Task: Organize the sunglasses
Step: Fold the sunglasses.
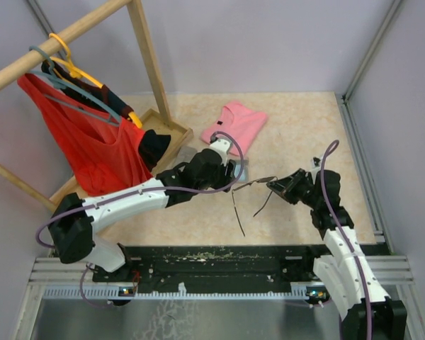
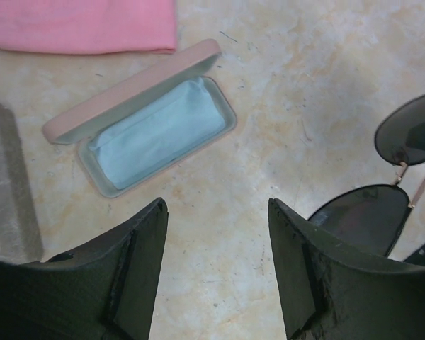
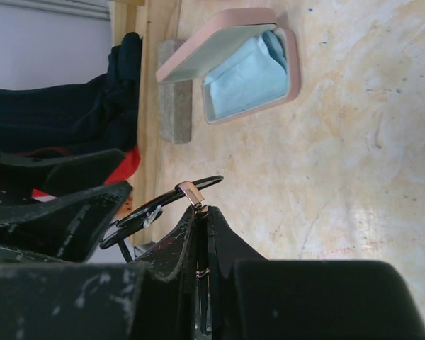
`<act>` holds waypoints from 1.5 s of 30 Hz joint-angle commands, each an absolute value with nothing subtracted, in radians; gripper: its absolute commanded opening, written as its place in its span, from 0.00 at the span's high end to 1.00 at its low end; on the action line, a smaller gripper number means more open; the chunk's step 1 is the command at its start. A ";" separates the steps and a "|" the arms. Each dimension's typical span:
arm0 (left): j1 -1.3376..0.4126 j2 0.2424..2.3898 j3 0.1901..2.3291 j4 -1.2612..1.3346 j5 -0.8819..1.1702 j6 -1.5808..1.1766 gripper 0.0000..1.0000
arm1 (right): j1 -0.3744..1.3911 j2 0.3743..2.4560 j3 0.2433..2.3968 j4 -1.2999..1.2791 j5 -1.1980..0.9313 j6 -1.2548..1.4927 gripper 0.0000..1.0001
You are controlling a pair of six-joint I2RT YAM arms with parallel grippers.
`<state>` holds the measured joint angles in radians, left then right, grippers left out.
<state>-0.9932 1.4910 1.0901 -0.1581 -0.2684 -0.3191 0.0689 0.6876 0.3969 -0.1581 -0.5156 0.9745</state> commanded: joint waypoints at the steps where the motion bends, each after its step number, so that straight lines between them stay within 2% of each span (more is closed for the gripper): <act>1: -0.993 1.435 1.098 -0.175 -0.408 -0.338 0.34 | 0.064 0.658 0.416 -0.198 -0.455 0.934 1.00; 7: -0.985 1.299 1.026 -0.195 -0.482 -0.376 0.32 | 0.065 0.604 0.399 -0.233 -0.330 0.985 1.00; 13: -0.987 1.181 0.852 0.007 -0.241 -0.395 0.26 | 0.065 0.516 0.327 -0.200 -0.203 1.143 1.00; 18: -1.013 1.233 0.819 0.124 -0.093 -0.447 0.19 | 0.065 0.486 0.305 -0.188 -0.180 1.200 1.00; 29: -1.034 1.394 0.876 0.211 -0.035 -0.461 0.16 | 0.065 0.483 0.305 -0.182 -0.212 1.203 1.00; 31: -1.034 1.426 0.884 0.216 -0.041 -0.460 0.19 | 0.064 0.480 0.305 -0.182 -0.215 1.204 1.00; 38: -1.034 1.502 0.911 0.246 -0.037 -0.458 0.45 | 0.064 0.473 0.294 -0.183 -0.220 1.203 1.00; 42: -1.034 1.514 0.931 0.247 -0.040 -0.447 0.51 | 0.066 0.465 0.282 -0.184 -0.226 1.201 1.00; 45: -1.034 1.519 0.940 0.248 -0.040 -0.444 0.60 | 0.066 0.466 0.275 -0.183 -0.231 1.198 1.00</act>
<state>-1.0279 1.5089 0.9001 0.2047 -0.0467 -0.4522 0.0689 0.4786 0.2790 -0.2321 -0.2119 1.1976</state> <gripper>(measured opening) 0.443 0.057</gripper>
